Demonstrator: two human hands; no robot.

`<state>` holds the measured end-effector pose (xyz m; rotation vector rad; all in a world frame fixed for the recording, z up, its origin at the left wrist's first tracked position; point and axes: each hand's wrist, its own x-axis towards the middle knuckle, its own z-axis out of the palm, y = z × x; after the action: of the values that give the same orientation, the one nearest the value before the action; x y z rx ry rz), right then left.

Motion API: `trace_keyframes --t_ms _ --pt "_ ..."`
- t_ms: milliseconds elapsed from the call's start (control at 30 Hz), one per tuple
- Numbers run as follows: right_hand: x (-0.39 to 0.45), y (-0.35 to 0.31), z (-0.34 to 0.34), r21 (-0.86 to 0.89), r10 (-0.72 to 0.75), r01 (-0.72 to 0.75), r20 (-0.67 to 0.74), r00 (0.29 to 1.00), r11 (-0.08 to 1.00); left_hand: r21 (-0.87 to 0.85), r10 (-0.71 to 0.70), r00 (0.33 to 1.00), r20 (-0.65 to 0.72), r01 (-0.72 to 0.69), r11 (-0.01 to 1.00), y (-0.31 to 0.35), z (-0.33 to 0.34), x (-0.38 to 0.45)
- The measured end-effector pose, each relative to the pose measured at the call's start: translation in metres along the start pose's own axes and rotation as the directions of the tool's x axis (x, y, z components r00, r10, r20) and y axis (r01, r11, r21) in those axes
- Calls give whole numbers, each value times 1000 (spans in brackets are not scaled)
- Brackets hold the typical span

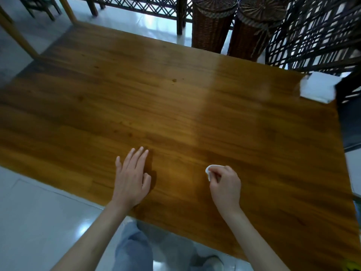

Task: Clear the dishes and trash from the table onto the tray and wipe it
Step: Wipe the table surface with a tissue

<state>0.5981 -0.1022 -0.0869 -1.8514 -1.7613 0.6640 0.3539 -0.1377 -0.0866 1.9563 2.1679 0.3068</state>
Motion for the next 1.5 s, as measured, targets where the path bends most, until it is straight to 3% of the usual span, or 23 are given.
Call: trace_keyframes --t_ms 267,433,800,1000,1233,1400,1500 --pt "38 -109 90 3 45 -45 -49 998 999 38 14 999 49 -16 999 -134 -42 61" --pt "66 -157 132 -26 72 -74 -54 996 997 60 71 991 109 -78 995 -180 -52 93" --pt "129 -223 186 -143 -79 80 9 997 986 37 130 985 113 -135 990 -204 -40 112" --pt "138 -228 211 -153 -4 8 27 1000 988 36 144 985 98 -148 988 -208 -36 112" --pt "87 -235 220 -199 -318 363 226 921 910 21 156 983 93 -159 987 -211 -34 112" --pt "111 -225 206 -234 -210 231 110 971 944 27 157 984 84 -160 987 -211 -34 114" --pt "97 -230 207 -240 -239 265 134 962 934 27 163 983 82 -165 986 -211 -34 115"
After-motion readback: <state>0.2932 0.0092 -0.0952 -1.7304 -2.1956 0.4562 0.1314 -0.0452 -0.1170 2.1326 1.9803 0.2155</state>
